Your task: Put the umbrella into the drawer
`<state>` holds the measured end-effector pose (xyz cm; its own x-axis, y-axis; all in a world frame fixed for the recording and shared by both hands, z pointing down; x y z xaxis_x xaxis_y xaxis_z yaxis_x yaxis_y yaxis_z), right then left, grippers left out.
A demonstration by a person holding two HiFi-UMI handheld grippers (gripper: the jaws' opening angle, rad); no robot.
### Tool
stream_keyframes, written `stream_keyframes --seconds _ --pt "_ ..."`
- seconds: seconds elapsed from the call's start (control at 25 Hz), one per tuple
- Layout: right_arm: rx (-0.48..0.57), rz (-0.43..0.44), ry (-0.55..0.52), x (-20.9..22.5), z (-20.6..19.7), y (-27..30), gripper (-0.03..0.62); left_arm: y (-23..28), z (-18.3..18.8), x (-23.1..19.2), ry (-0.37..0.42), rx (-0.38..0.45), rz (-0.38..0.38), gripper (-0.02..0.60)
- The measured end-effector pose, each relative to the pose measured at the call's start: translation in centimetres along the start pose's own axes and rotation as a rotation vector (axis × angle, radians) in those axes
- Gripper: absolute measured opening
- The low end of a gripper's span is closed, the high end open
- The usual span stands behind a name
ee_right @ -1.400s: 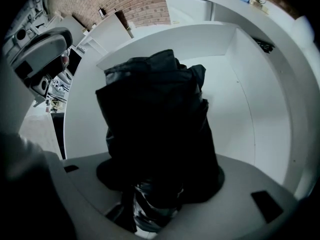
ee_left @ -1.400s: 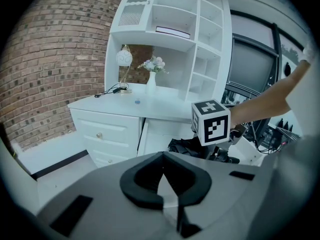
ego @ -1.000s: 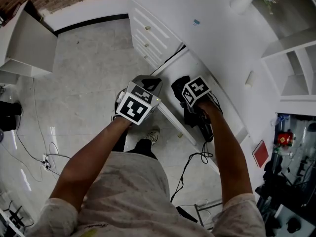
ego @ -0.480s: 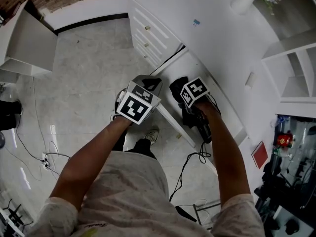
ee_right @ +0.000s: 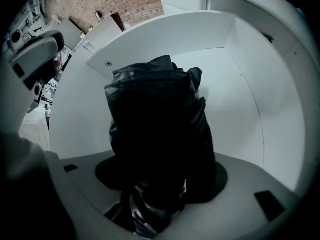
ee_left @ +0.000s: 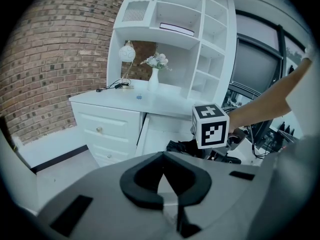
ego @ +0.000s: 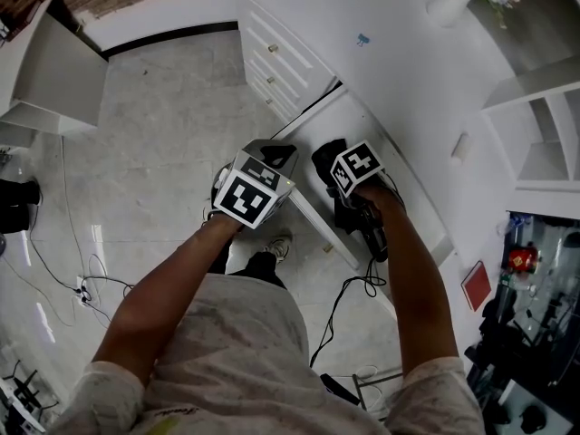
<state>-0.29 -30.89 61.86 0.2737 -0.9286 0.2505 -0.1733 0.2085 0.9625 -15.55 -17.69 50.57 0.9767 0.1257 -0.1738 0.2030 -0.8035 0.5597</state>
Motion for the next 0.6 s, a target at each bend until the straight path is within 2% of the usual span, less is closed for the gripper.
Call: stream_keyframes --seconds 0.6 --pt "0.013 -0.036 0.003 -0.21 -0.10 0.11 0.265 -0.63 -0.18 0.27 -0.012 0.010 0.022 -0.006"
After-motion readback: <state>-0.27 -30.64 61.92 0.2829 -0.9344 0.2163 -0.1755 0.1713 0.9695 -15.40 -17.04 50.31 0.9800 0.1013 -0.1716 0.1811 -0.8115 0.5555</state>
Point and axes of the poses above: the fingertips, and each gripper's own axes: y forward along the fingers, x to its right, z out of its top, the point moved 10 cm from there along -y, backward along the fingers, and after that the axes turned 7 degrees about x, right-handed, at the moved point
